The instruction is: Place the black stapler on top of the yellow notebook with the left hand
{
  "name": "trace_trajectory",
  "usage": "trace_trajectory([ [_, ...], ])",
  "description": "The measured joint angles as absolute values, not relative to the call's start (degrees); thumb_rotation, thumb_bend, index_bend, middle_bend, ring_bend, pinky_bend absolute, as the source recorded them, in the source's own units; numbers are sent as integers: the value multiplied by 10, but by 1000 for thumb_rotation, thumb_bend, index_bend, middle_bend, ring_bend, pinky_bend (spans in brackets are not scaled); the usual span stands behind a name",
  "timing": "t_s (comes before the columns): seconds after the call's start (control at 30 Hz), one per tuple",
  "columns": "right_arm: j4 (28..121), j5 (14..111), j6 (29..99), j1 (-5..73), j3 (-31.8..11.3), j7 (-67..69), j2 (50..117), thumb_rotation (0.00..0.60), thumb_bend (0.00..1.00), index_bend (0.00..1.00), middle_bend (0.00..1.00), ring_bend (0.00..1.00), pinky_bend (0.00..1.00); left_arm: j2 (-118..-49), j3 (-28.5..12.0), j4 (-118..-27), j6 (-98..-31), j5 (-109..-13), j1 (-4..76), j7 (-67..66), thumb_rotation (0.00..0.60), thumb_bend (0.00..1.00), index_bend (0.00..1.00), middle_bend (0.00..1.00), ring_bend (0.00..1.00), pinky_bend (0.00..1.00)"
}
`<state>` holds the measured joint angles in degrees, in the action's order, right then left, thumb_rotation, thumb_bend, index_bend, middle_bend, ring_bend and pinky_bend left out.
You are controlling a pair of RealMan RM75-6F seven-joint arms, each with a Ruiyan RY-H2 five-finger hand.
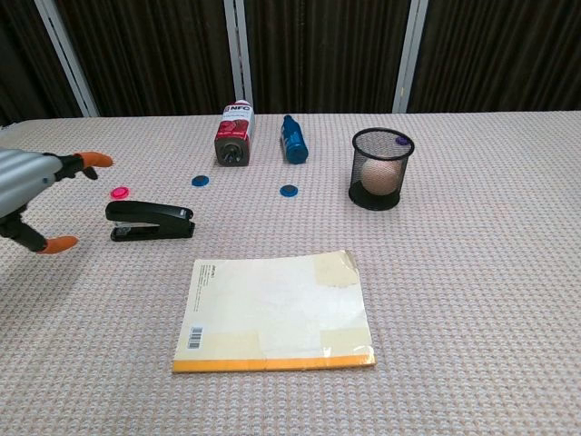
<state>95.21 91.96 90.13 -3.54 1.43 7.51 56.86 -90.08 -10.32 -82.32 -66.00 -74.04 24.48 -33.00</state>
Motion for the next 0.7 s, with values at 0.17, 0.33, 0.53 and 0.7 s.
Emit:
trace_trajectory([
  [0.17, 953, 914, 896, -33, 12, 78, 567, 600, 62, 0, 0, 0, 0, -940, -121, -793, -640, -716, 282, -345, 600, 288, 109, 184, 188, 265],
  [0.33, 953, 907, 895, -31, 8, 86, 564, 600, 62, 0, 0, 0, 0, -954, -129, -789, -620, -679, 303, -377, 600, 288, 125, 204, 207, 259],
  [0.53, 953, 904, 892, -30, 6, 87, 563, 600, 61, 0, 0, 0, 0, -959, -134, -786, -597, -630, 324, -398, 600, 289, 163, 235, 235, 261],
  [0.7, 954, 902, 890, -29, 6, 83, 564, 600, 61, 0, 0, 0, 0, -966, -137, -764, -595, -620, 334, -397, 600, 291, 181, 248, 240, 260],
])
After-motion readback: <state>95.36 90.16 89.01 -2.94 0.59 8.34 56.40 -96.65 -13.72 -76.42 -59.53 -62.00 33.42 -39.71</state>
